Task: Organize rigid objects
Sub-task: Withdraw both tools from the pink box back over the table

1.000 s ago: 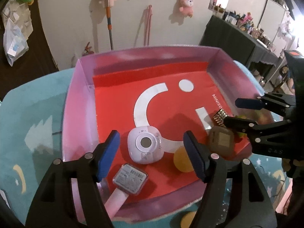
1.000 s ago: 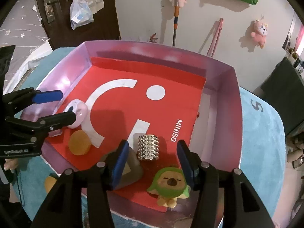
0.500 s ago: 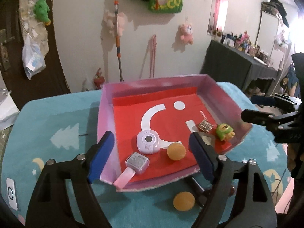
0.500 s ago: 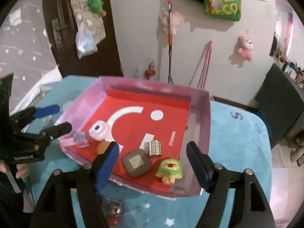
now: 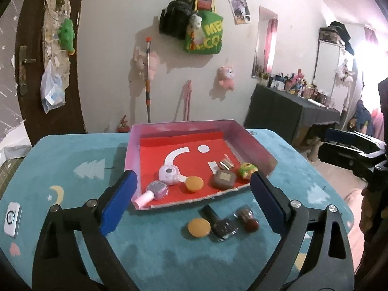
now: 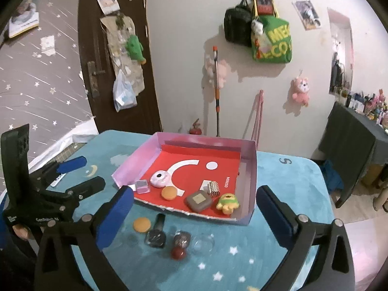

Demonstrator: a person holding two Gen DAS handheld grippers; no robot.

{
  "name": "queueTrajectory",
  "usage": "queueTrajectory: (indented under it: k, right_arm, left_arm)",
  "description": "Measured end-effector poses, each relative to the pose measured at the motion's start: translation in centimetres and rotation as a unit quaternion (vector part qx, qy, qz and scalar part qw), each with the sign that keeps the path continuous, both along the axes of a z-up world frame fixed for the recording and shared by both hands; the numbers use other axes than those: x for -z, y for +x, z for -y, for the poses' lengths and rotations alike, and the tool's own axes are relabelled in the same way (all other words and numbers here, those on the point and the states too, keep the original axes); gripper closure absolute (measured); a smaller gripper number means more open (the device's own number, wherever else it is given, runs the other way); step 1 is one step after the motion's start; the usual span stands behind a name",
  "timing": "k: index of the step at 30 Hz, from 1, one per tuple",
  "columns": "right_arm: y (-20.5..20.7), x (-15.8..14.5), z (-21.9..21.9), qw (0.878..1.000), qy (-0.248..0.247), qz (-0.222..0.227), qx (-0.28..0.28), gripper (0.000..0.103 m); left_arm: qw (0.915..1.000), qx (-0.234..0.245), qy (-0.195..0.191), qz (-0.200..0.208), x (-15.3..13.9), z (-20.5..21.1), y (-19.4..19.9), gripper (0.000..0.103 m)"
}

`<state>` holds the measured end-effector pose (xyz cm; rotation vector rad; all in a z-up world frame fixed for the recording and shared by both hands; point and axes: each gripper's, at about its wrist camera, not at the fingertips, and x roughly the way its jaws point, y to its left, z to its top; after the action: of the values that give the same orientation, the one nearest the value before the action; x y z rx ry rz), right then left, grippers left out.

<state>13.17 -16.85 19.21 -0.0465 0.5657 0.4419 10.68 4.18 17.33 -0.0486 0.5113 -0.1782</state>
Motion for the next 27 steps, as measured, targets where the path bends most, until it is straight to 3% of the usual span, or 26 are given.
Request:
queueTrajectory:
  k: [8, 16, 20, 27]
  right_arm:
    - [-5.8, 2.5, 0.6, 0.999, -0.002, 0.029, 0.035, 0.0]
    - [-8.0, 7.4, 0.7, 0.999, 0.0, 0.017, 0.049, 0.0]
    - [-8.3, 9.3, 0.9, 0.998, 0.009, 0.005, 0.056, 0.0]
    - [-7.8, 12.3, 0.7, 0.998, 0.01, -0.029, 0.061, 0.0]
  left_arm:
    - [0.9997, -0.011, -0.001, 0.021, 2.2, 0.9, -5.0, 0.005]
    - [0.9996, -0.013, 0.021, 0.016, 5.2, 1.7, -6.8, 0.005]
    - [0.9995, -0.014, 0.029, -0.003, 7.0, 1.9, -6.9, 0.005]
    - [0.9989, -0.014, 0.009, -0.045, 9.8, 1.9, -6.2, 0.005]
